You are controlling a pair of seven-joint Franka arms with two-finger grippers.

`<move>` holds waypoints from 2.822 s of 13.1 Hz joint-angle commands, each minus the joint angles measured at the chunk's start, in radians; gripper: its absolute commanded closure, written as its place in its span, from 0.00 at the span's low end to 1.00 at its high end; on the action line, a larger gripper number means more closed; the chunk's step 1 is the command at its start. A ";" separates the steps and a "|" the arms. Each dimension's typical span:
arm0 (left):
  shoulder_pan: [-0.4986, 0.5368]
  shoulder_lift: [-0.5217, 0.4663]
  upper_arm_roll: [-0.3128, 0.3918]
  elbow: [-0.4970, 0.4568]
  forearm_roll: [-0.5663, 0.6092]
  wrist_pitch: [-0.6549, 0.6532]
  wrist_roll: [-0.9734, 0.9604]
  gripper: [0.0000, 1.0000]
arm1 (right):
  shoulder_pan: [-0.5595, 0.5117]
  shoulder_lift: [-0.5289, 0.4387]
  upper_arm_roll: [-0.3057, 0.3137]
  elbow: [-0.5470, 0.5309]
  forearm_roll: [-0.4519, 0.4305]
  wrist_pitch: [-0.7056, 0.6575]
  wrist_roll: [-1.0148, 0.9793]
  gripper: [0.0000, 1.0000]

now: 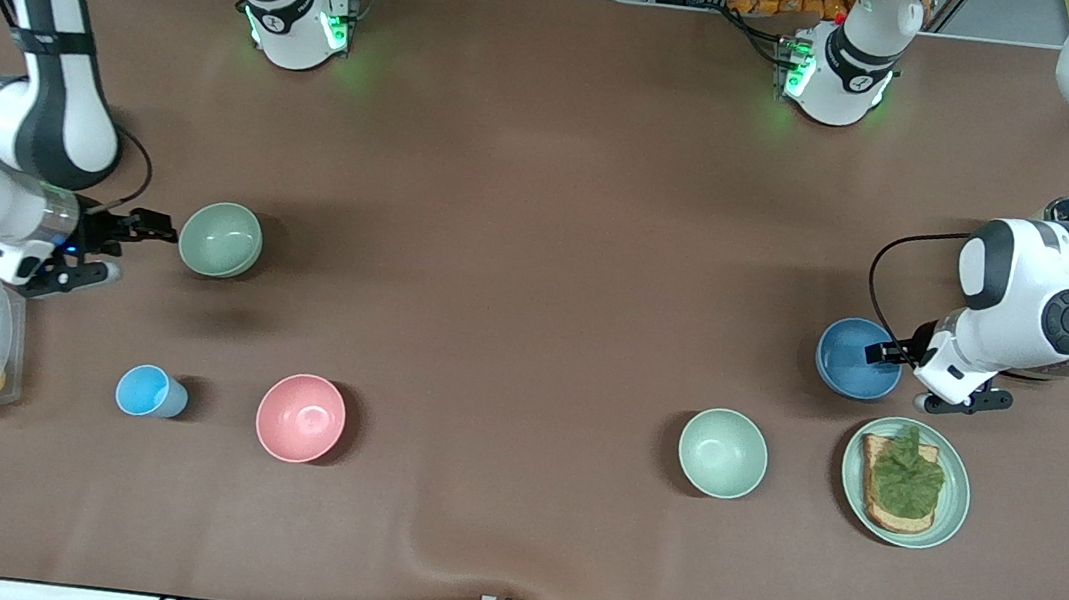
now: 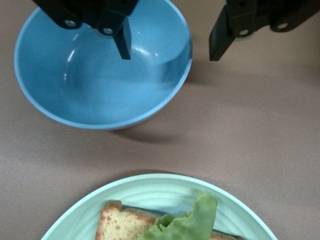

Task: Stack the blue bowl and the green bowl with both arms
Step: 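Lower the right gripper to the green bowl while the left gripper reaches the blue bowl, then grasp the green bowl with the right gripper while the left gripper grasps the blue bowl, then carry the green bowl and blue bowl toward each other mid-table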

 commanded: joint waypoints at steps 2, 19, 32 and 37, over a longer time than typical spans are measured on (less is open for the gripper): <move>0.006 0.020 -0.002 0.013 0.029 0.005 -0.003 0.50 | 0.002 -0.036 0.007 -0.153 0.014 0.164 -0.026 0.00; -0.005 -0.078 -0.045 0.039 0.026 -0.030 -0.008 1.00 | -0.015 0.004 0.008 -0.287 0.016 0.424 -0.121 1.00; -0.006 -0.088 -0.176 0.226 0.015 -0.261 -0.106 1.00 | 0.264 -0.077 0.016 -0.177 0.181 0.120 0.601 1.00; -0.006 -0.086 -0.251 0.228 0.015 -0.274 -0.252 1.00 | 0.488 -0.079 0.017 -0.170 0.281 0.177 0.917 1.00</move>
